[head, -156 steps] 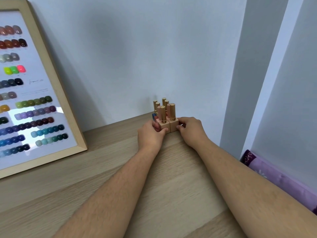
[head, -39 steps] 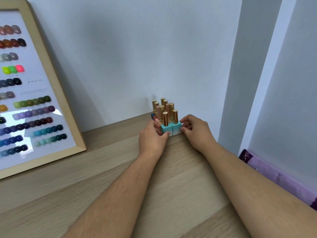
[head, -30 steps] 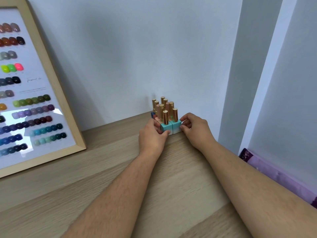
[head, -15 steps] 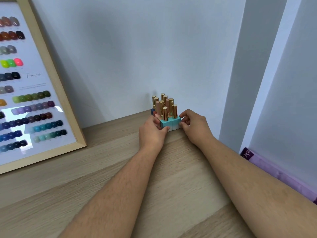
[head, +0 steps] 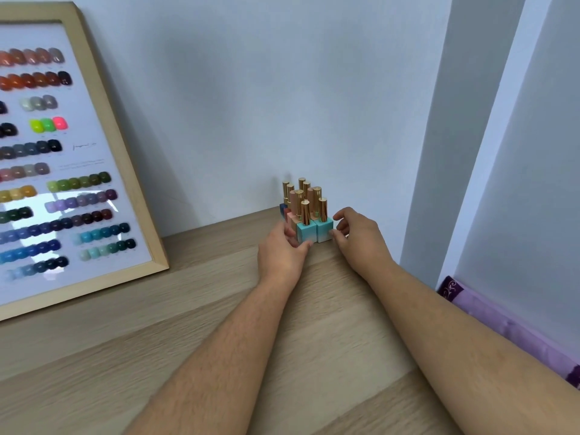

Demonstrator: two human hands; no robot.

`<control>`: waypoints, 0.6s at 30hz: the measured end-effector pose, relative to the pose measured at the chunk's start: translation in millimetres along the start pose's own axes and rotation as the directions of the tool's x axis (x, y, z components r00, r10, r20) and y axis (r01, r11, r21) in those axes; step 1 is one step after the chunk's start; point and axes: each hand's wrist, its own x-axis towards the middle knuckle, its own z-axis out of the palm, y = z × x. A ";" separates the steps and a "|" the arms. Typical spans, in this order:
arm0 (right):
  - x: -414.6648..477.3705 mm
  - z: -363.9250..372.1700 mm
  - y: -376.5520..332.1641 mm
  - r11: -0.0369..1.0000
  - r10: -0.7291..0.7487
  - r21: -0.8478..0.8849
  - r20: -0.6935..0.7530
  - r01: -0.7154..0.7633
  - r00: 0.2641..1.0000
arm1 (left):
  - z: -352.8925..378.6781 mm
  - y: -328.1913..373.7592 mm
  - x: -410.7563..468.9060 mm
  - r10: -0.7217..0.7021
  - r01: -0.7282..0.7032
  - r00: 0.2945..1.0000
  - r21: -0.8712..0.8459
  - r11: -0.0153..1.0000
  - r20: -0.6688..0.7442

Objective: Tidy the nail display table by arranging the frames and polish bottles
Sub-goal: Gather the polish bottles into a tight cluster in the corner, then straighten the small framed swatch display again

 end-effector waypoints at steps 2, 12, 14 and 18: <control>-8.5 -2.1 -4.4 0.999 -0.033 -0.018 -0.052 0.032 0.998 | -7.0 -3.1 -7.9 -0.005 0.006 1.000 -0.021 1.000 0.004; -71.2 1.0 -107.0 0.954 -0.174 0.232 -0.096 0.192 0.980 | -134.3 -27.0 -45.1 0.072 -0.080 0.989 -0.054 0.995 -0.132; -90.2 10.4 -140.6 0.941 -0.205 0.263 -0.058 0.213 0.977 | -171.4 -36.5 -60.2 0.082 -0.089 0.981 -0.037 0.995 -0.174; -139.8 35.4 -207.6 0.901 -0.274 0.355 0.014 0.251 0.962 | -247.0 -66.2 -102.2 0.063 -0.065 0.964 0.000 0.998 -0.258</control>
